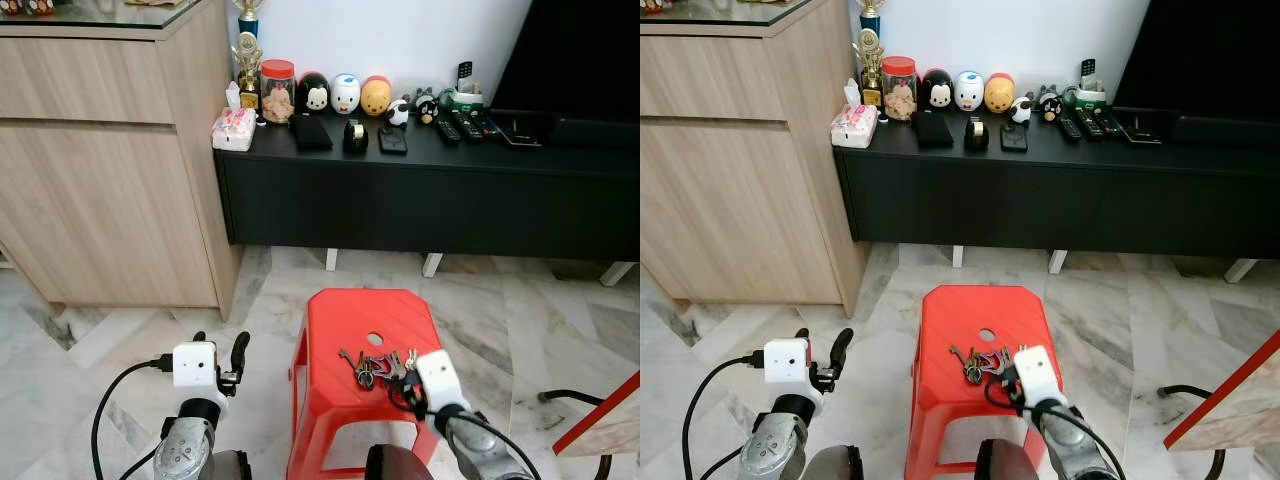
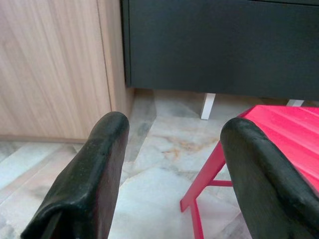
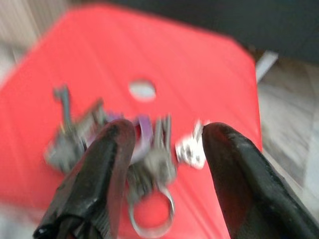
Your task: Hang keys on a hook
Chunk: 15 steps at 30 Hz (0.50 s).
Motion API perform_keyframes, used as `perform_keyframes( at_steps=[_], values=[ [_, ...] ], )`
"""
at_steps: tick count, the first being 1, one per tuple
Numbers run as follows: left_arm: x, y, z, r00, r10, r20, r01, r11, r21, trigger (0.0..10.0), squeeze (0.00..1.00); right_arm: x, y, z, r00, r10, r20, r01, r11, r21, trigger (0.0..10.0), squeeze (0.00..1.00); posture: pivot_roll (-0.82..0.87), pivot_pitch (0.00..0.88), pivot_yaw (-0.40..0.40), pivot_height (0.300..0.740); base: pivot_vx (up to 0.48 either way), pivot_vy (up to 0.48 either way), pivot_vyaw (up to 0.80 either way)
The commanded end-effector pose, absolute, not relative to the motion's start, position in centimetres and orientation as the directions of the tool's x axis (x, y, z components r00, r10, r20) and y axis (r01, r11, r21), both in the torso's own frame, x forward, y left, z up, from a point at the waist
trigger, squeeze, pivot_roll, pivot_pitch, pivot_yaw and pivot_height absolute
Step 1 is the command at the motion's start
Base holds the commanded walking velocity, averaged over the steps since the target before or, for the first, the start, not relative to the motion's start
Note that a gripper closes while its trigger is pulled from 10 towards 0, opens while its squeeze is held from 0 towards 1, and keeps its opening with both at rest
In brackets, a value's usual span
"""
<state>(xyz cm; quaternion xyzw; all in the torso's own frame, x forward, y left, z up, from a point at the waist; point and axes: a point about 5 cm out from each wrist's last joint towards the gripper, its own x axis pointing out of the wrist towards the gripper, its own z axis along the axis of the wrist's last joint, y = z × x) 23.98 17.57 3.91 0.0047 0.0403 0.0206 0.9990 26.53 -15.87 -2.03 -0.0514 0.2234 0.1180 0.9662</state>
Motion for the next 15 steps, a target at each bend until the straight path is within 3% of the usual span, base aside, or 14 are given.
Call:
perform_keyframes(
  at_steps=[1, 5, 15],
  values=[
    [23.82, 17.58, 3.99, 0.996, 0.034, -0.085, -0.033, 0.999, 0.012, 10.0, 0.00, 26.36, -16.04, -1.85, 0.890, 0.207, -0.406, -0.233, 0.972, -0.016, 10.0, 0.00, 0.07, 0.000, -0.089, 0.604, 0.000, 0.000, 0.00],
    [23.71, 17.62, 4.03, 0.996, 0.033, -0.084, -0.031, 0.999, 0.014, 10.0, 0.00, 26.26, -15.69, -1.49, 0.909, 0.237, -0.342, -0.230, 0.971, 0.059, 10.0, 0.00, 0.06, 0.000, -0.086, 0.604, 0.000, 0.000, 0.00],
    [23.01, 17.88, 4.23, 0.996, 0.039, -0.083, -0.037, 0.999, 0.023, 10.0, 0.00, 25.61, -15.34, -1.82, 0.909, 0.249, -0.335, -0.253, 0.967, 0.034, 10.0, 0.00, 0.07, 0.035, -0.086, 0.604, 0.000, 0.000, 0.00]
  ],
)
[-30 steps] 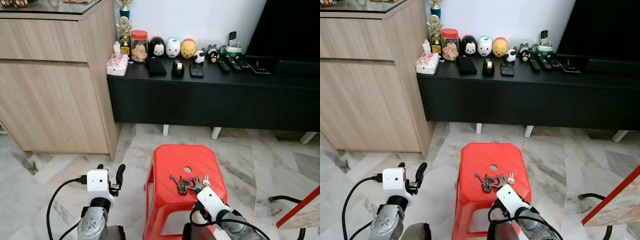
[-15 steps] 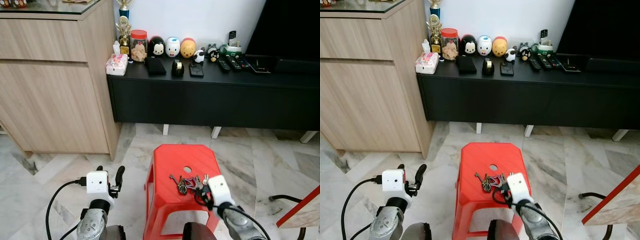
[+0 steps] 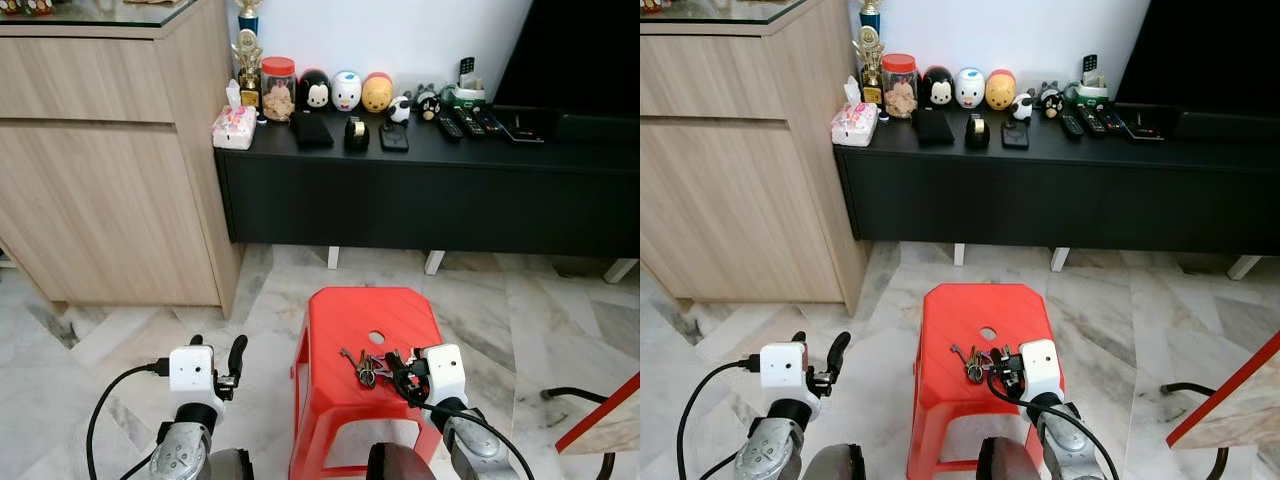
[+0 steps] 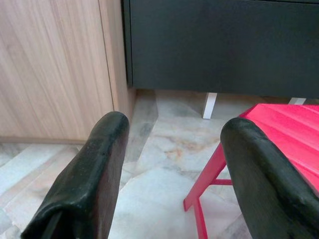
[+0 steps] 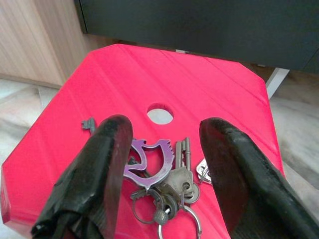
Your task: Hang keys on a hook
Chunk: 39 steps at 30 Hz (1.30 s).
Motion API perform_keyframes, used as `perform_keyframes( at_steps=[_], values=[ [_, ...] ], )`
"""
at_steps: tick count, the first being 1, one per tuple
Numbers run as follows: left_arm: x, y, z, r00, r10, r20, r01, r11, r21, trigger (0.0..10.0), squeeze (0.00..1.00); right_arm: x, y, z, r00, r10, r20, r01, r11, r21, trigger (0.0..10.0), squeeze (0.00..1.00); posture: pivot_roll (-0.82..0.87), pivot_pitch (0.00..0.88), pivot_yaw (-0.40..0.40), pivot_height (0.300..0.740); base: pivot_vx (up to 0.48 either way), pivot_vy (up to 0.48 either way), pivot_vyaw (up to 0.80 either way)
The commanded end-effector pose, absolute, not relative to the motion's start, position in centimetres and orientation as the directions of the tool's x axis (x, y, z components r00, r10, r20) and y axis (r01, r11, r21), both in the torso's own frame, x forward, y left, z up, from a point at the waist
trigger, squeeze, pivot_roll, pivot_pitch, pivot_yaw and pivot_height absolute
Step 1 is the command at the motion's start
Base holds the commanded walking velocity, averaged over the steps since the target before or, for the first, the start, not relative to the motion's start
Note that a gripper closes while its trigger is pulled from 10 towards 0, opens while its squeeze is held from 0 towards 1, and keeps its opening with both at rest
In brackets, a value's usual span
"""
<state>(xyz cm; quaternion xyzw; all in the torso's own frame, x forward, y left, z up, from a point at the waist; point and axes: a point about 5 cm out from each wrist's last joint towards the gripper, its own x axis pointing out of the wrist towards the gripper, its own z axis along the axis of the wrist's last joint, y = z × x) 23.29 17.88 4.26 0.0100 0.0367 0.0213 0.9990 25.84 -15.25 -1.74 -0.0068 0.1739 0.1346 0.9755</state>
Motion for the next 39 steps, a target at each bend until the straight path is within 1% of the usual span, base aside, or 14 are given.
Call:
perform_keyframes(
  at_steps=[1, 6, 7, 9, 11, 14, 20, 23, 25, 28, 33, 39],
  values=[
    [22.9, 17.9, 4.2, 0.996, 0.040, -0.086, -0.038, 0.999, 0.025, 10.0, 0.00, 25.4, -15.4, -2.0, 0.905, 0.246, -0.348, -0.250, 0.968, 0.033, 10.0, 0.00, 0.07, 0.041, -0.085, 0.604, 0.000, 0.000, 0.00],
    [22.4, 18.0, 4.1, 0.995, 0.043, -0.095, -0.040, 0.999, 0.027, 10.0, 0.00, 24.4, -16.0, -3.4, 0.863, 0.208, -0.460, -0.241, 0.970, -0.012, 10.0, 0.00, 0.07, 0.052, -0.085, 0.604, 0.000, 0.000, 0.00],
    [22.3, 18.0, 4.1, 0.994, 0.043, -0.096, -0.040, 0.999, 0.028, 10.0, 0.00, 24.3, -16.1, -3.7, 0.851, 0.196, -0.488, -0.246, 0.969, -0.040, 10.0, 0.00, 0.07, 0.056, -0.086, 0.604, 0.000, 0.000, 0.00],
    [22.2, 18.1, 4.2, 0.994, 0.044, -0.097, -0.042, 0.999, 0.028, 10.0, 0.00, 24.3, -16.4, -3.8, 0.840, 0.183, -0.511, -0.248, 0.967, -0.060, 10.0, 0.00, 0.07, 0.056, -0.086, 0.604, 0.000, 0.000, 0.00],
    [22.2, 18.1, 4.2, 0.994, 0.045, -0.100, -0.043, 0.999, 0.029, 10.0, 0.00, 24.4, -16.6, -3.9, 0.817, 0.178, -0.549, -0.306, 0.940, -0.150, 10.0, 0.00, 0.07, 0.055, -0.088, 0.604, 0.000, 0.000, 0.00],
    [22.2, 18.1, 4.3, 0.994, 0.046, -0.100, -0.044, 0.999, 0.029, 10.0, 0.00, 24.7, -16.5, -3.8, 0.804, 0.186, -0.565, -0.339, 0.924, -0.179, 10.0, 0.00, 0.07, 0.055, -0.089, 0.604, 0.000, 0.000, 0.00],
    [22.3, 18.1, 4.4, 0.994, 0.048, -0.098, -0.046, 0.999, 0.030, 10.0, 0.00, 25.6, -16.1, -3.4, 0.787, 0.201, -0.583, -0.372, 0.909, -0.189, 10.0, 0.00, 0.08, 0.049, -0.091, 0.604, 0.000, 0.000, 0.00],
    [22.4, 18.1, 4.4, 0.994, 0.049, -0.100, -0.046, 0.998, 0.031, 10.0, 0.00, 25.6, -15.9, -3.7, 0.756, 0.201, -0.623, -0.401, 0.895, -0.197, 10.0, 0.00, 0.08, 0.048, -0.090, 0.604, 0.000, 0.000, 0.00],
    [22.5, 18.1, 4.5, 0.994, 0.048, -0.101, -0.045, 0.998, 0.032, 10.0, 0.00, 25.2, -15.8, -4.1, 0.724, 0.195, -0.661, -0.443, 0.866, -0.230, 10.0, 0.00, 0.08, 0.049, -0.089, 0.604, 0.000, 0.000, 0.00],
    [22.5, 18.2, 4.5, 0.994, 0.050, -0.100, -0.046, 0.998, 0.033, 10.0, 0.00, 25.0, -15.7, -4.3, 0.708, 0.197, -0.678, -0.452, 0.864, -0.221, 10.0, 0.00, 0.08, 0.047, -0.089, 0.604, 0.000, 0.000, 0.00],
    [22.6, 18.3, 4.6, 0.994, 0.053, -0.097, -0.050, 0.998, 0.035, 10.0, 0.00, 24.8, -15.5, -4.5, 0.689, 0.204, -0.696, -0.467, 0.859, -0.210, 10.0, 0.00, 0.08, 0.046, -0.089, 0.604, 0.000, 0.000, 0.00],
    [22.6, 18.2, 4.6, 0.994, 0.050, -0.097, -0.047, 0.998, 0.034, 10.0, 0.00, 24.7, -15.7, -4.7, 0.688, 0.181, -0.703, -0.460, 0.858, -0.229, 10.0, 0.00, 0.08, 0.048, -0.086, 0.604, 0.000, 0.000, 0.00]
  ],
)
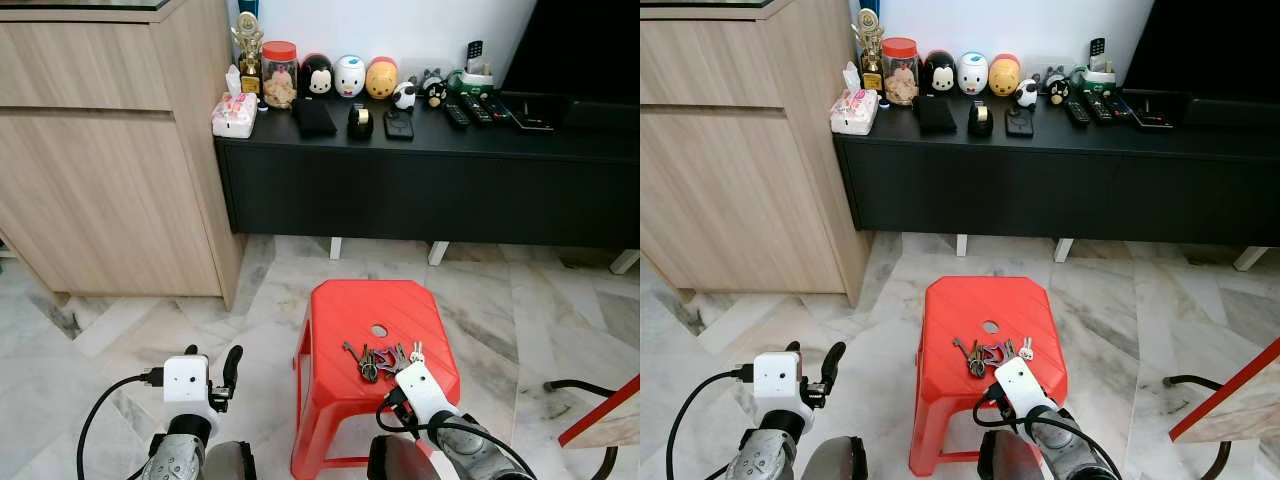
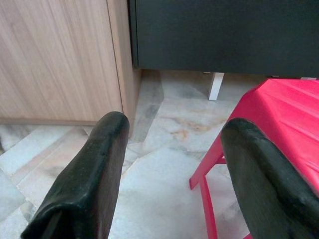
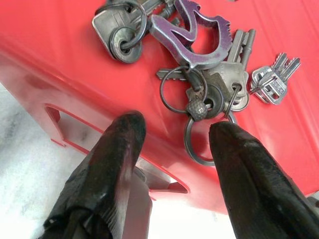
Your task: Hang keys on a hook
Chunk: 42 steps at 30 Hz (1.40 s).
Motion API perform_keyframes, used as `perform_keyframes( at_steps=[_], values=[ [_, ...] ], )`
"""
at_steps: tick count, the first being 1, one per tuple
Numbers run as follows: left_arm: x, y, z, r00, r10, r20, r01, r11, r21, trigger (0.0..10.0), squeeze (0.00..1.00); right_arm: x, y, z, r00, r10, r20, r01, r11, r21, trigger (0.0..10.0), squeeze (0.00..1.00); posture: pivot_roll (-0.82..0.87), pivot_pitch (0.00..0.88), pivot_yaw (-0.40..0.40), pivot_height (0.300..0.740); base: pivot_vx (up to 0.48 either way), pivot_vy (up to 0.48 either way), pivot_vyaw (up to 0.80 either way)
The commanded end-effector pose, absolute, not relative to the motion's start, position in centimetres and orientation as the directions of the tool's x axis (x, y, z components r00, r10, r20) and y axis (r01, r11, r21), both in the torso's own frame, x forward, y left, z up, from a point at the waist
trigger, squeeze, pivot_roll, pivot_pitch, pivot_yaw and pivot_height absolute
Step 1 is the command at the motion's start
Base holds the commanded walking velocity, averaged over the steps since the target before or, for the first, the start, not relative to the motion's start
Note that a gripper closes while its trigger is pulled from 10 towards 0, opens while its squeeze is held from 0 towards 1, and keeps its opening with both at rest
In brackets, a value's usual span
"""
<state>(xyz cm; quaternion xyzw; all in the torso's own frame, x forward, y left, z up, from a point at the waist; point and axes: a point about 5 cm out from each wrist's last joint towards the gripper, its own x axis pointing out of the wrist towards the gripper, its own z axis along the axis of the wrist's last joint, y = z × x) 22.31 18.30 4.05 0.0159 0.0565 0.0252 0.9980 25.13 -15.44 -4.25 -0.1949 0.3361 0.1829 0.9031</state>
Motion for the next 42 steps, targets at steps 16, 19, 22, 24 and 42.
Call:
perform_keyframes(
  at_steps=[16, 19, 22, 24, 42],
  values=[
    [22.5, 18.2, 4.6, 0.994, 0.048, -0.101, -0.044, 0.998, 0.036, 10.0, 0.00, 25.2, -16.4, -4.4, 0.685, 0.125, -0.717, -0.439, 0.857, -0.269, 5.0, 0.00, 0.09, 0.058, -0.090, 0.604, 0.000, 0.000, 0.00],
    [22.5, 18.2, 4.7, 0.994, 0.048, -0.101, -0.045, 0.998, 0.036, 10.0, 0.00, 25.2, -16.4, -4.4, 0.683, 0.128, -0.719, -0.441, 0.857, -0.267, 10.0, 0.00, 0.09, 0.061, -0.090, 0.604, 0.000, 0.000, 0.00],
    [22.4, 18.2, 4.7, 0.994, 0.049, -0.101, -0.045, 0.998, 0.036, 10.0, 0.00, 25.3, -16.4, -4.4, 0.682, 0.129, -0.719, -0.441, 0.857, -0.265, 10.0, 0.00, 0.09, 0.064, -0.089, 0.604, 0.000, 0.000, 0.00],
    [22.1, 18.2, 4.7, 0.994, 0.048, -0.103, -0.044, 0.998, 0.037, 10.0, 0.00, 25.3, -16.4, -4.3, 0.681, 0.129, -0.720, -0.440, 0.859, -0.262, 10.0, 0.00, 0.10, 0.073, -0.088, 0.604, 0.000, 0.000, 0.00],
    [20.8, 18.3, 4.9, 0.992, 0.036, -0.122, -0.029, 0.998, 0.051, 10.0, 0.00, 25.5, -16.3, -4.2, 0.682, 0.136, -0.719, -0.443, 0.859, -0.258, 0.0, 0.00, 0.11, 0.116, -0.078, 0.604, 0.000, 0.000, 0.00]
  ],
)
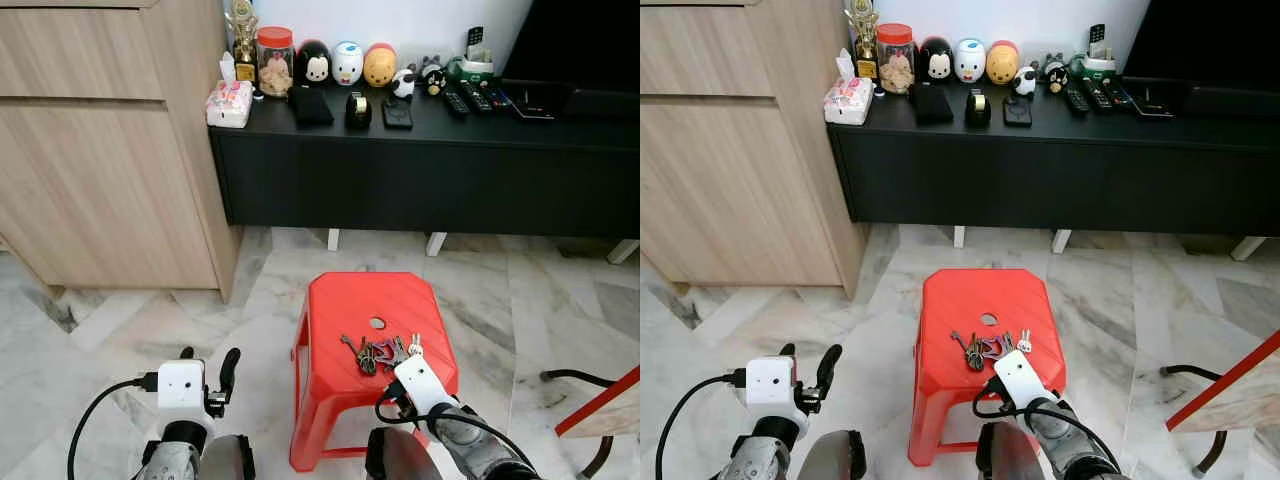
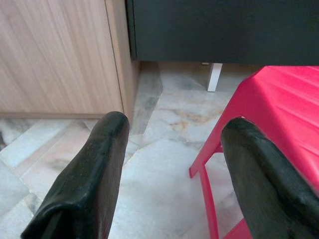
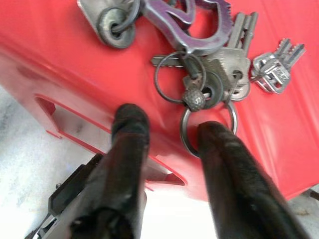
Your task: Hang keys on a hook
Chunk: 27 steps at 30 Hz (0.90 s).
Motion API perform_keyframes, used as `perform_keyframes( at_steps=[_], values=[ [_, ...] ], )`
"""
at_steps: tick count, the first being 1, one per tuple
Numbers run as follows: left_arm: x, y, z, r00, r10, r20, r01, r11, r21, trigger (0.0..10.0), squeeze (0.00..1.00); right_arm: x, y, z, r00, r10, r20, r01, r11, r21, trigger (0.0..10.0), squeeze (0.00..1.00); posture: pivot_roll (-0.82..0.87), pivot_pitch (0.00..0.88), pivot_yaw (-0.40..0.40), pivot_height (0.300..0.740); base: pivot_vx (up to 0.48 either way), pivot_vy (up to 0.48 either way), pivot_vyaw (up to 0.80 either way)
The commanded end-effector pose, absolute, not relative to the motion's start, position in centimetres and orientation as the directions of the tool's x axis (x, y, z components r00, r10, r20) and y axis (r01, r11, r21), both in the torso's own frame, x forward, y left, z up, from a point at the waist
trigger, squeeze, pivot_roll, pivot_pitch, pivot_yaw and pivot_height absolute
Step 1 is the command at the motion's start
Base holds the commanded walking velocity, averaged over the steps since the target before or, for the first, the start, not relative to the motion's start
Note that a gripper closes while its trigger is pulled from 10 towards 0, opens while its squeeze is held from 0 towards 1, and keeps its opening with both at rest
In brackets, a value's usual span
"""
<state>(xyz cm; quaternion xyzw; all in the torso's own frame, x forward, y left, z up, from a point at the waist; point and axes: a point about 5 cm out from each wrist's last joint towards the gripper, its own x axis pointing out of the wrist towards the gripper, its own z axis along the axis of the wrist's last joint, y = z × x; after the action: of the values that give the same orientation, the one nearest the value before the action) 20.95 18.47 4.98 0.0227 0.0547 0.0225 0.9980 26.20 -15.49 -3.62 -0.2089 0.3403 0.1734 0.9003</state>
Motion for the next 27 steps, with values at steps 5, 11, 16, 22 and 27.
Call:
perform_keyframes(
  at_steps=[5, 11, 16, 22, 27],
  values=[
    [20.8, 18.3, 5.0, 0.991, 0.035, -0.126, -0.029, 0.998, 0.051, 10.0, 0.00, 25.6, -16.2, -4.2, 0.682, 0.138, -0.718, -0.444, 0.858, -0.257, 0.0, 0.00, 0.11, 0.117, -0.076, 0.604, 0.000, 0.000, 0.00],
    [21.0, 18.3, 5.0, 0.990, 0.030, -0.134, -0.023, 0.998, 0.054, 10.0, 0.00, 25.7, -16.2, -4.1, 0.685, 0.139, -0.716, -0.441, 0.861, -0.254, 0.0, 0.00, 0.11, 0.113, -0.072, 0.604, 0.000, 0.000, 0.00],
    [21.2, 18.3, 5.0, 0.990, 0.029, -0.135, -0.022, 0.998, 0.057, 10.0, 0.00, 26.0, -16.0, -3.8, 0.702, 0.149, -0.697, -0.432, 0.867, -0.249, 0.0, 0.00, 0.11, 0.102, -0.072, 0.604, 0.000, 0.000, 0.00],
    [21.8, 18.3, 5.0, 0.991, 0.031, -0.131, -0.024, 0.998, 0.057, 10.0, 0.00, 27.0, -15.4, -3.0, 0.734, 0.175, -0.656, -0.416, 0.880, -0.231, 0.0, 0.00, 0.11, 0.083, -0.075, 0.604, 0.000, 0.000, 0.00],
    [22.2, 18.3, 5.0, 0.991, 0.034, -0.126, -0.027, 0.998, 0.057, 10.0, 0.00, 27.7, -15.0, -2.3, 0.762, 0.181, -0.622, -0.390, 0.895, -0.217, 0.0, 0.00, 0.11, 0.069, -0.077, 0.604, 0.000, 0.000, 0.00]
  ],
)
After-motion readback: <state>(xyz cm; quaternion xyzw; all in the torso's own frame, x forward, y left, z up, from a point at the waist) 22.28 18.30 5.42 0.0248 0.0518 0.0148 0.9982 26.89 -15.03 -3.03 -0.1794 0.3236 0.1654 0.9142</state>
